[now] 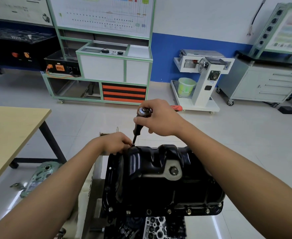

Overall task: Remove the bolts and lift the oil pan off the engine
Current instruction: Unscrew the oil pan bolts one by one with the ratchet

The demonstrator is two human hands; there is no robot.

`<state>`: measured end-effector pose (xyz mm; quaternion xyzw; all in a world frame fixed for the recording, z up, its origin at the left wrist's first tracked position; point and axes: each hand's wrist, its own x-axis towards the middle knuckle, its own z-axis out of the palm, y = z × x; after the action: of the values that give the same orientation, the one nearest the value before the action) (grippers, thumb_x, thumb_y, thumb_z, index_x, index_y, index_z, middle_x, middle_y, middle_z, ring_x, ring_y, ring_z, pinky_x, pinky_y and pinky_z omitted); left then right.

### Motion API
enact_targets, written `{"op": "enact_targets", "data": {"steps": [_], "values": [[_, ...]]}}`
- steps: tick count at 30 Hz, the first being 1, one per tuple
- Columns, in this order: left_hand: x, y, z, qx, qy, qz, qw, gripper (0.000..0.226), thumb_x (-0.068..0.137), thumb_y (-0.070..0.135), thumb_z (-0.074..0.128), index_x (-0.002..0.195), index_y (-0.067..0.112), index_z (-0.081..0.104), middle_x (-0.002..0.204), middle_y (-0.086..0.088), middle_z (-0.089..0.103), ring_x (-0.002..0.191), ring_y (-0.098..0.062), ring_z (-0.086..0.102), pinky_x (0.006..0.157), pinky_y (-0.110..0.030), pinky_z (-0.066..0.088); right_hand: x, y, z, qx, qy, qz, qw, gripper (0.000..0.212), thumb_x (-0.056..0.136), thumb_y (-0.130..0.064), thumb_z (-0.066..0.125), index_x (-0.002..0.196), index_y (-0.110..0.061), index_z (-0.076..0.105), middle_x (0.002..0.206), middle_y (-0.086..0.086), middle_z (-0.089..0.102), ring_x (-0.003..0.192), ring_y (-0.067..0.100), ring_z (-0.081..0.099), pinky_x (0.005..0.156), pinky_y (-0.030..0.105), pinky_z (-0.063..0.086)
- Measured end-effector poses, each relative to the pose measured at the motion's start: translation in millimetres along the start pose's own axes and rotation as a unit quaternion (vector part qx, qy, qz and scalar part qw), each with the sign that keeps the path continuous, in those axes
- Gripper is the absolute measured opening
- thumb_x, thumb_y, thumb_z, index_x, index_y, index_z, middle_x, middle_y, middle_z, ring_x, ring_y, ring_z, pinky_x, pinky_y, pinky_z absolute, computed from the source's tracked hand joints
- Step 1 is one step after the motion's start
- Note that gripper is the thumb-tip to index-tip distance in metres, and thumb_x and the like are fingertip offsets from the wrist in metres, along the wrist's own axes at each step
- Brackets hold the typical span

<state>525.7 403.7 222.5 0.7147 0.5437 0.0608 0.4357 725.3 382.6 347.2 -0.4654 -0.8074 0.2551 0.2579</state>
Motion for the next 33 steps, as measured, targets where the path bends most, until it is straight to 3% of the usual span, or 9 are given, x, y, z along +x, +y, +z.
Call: {"op": "enact_targets", "data": {"steps": [4,10,12,16,22,24,27,29,33], "values": [[4.9,2.8,-4.7,-0.009,-0.017,0.004,1.0,0.031,0.096,0.011,0.063,0.079,0.033,0.077,0.066,0.003,0.062,0.056,-0.01,0.05,0.051,-0.022,0.043,8.8,6.5,0.8,0.028,0.02,0.018,0.999,0.026,0.087,-0.022,0.073,0.081,-0.002,0.057,0.078,0.014,0.067,0.048,0.02,0.068,0.048,0.032,0.05],[6.2,7.8,-1.6,0.026,-0.024,0.005,0.999,0.032,0.096,0.007,0.059,0.085,0.034,0.073,0.06,0.012,0.061,0.059,-0.013,0.051,0.056,-0.027,0.045,17.3,17.6,-13.0,0.062,0.008,0.067,0.996,0.03,0.089,-0.022,0.074,0.082,0.001,0.056,0.075,0.005,0.063,0.051,0.02,0.07,0.058,0.045,0.056],[6.9,14.4,-3.1,0.073,-0.027,0.001,0.997,0.035,0.096,0.006,0.056,0.079,0.033,0.07,0.065,0.008,0.061,0.061,-0.016,0.052,0.058,-0.029,0.046,14.7,17.5,-15.5,0.064,-0.007,0.051,0.997,0.028,0.089,-0.02,0.075,0.083,0.001,0.057,0.077,0.007,0.065,0.05,0.02,0.069,0.055,0.038,0.055],[11.3,24.7,-6.8,0.168,-0.043,-0.009,0.985,0.035,0.09,-0.003,0.05,0.07,0.023,0.063,0.075,-0.005,0.064,0.065,-0.022,0.054,0.062,-0.031,0.048,5.5,14.4,-15.8,0.058,-0.021,0.035,0.997,0.024,0.088,-0.02,0.077,0.088,-0.002,0.062,0.079,0.001,0.065,0.05,0.015,0.069,0.048,0.012,0.045],[21.0,25.1,-10.4,0.229,-0.073,-0.009,0.971,0.029,0.087,-0.004,0.047,0.078,0.016,0.065,0.092,-0.017,0.074,0.068,-0.026,0.063,0.069,-0.039,0.059,-1.0,17.6,-17.9,0.076,-0.008,0.036,0.996,0.021,0.087,-0.02,0.078,0.089,-0.004,0.064,0.079,0.001,0.069,0.05,0.015,0.069,0.045,0.011,0.042],[22.5,21.4,-11.5,0.218,-0.081,0.006,0.973,0.03,0.089,-0.001,0.048,0.078,0.021,0.066,0.091,-0.013,0.074,0.07,-0.028,0.067,0.071,-0.042,0.061,-0.7,19.9,-19.0,0.086,-0.001,0.034,0.996,0.021,0.087,-0.019,0.078,0.085,-0.005,0.063,0.071,-0.007,0.066,0.05,0.017,0.068,0.047,0.013,0.044],[21.5,9.8,-13.5,0.15,-0.08,0.017,0.985,0.024,0.094,0.005,0.054,0.085,0.021,0.07,0.09,-0.006,0.074,0.072,-0.021,0.067,0.07,-0.037,0.061,3.4,24.0,-23.4,0.122,0.001,0.03,0.992,0.019,0.088,-0.015,0.077,0.084,-0.003,0.063,0.064,-0.012,0.063,0.049,0.021,0.066,0.055,0.035,0.056],[19.5,3.3,-15.3,0.125,-0.072,0.022,0.989,0.015,0.095,0.008,0.058,0.089,0.016,0.069,0.091,-0.008,0.074,0.073,-0.017,0.068,0.07,-0.033,0.063,7.9,25.2,-26.9,0.135,0.002,0.034,0.99,0.017,0.088,-0.015,0.077,0.085,-0.004,0.065,0.065,-0.012,0.063,0.05,0.023,0.065,0.058,0.042,0.056],[6.7,-8.1,-18.6,0.003,-0.04,0.038,0.998,0.018,0.095,0.004,0.064,0.082,0.017,0.067,0.081,-0.002,0.07,0.072,-0.012,0.068,0.071,-0.027,0.06,17.7,22.5,-30.6,0.165,0.014,0.043,0.985,0.016,0.089,-0.014,0.076,0.088,0.0,0.067,0.068,-0.007,0.065,0.047,0.019,0.063,0.048,0.02,0.047]]}}
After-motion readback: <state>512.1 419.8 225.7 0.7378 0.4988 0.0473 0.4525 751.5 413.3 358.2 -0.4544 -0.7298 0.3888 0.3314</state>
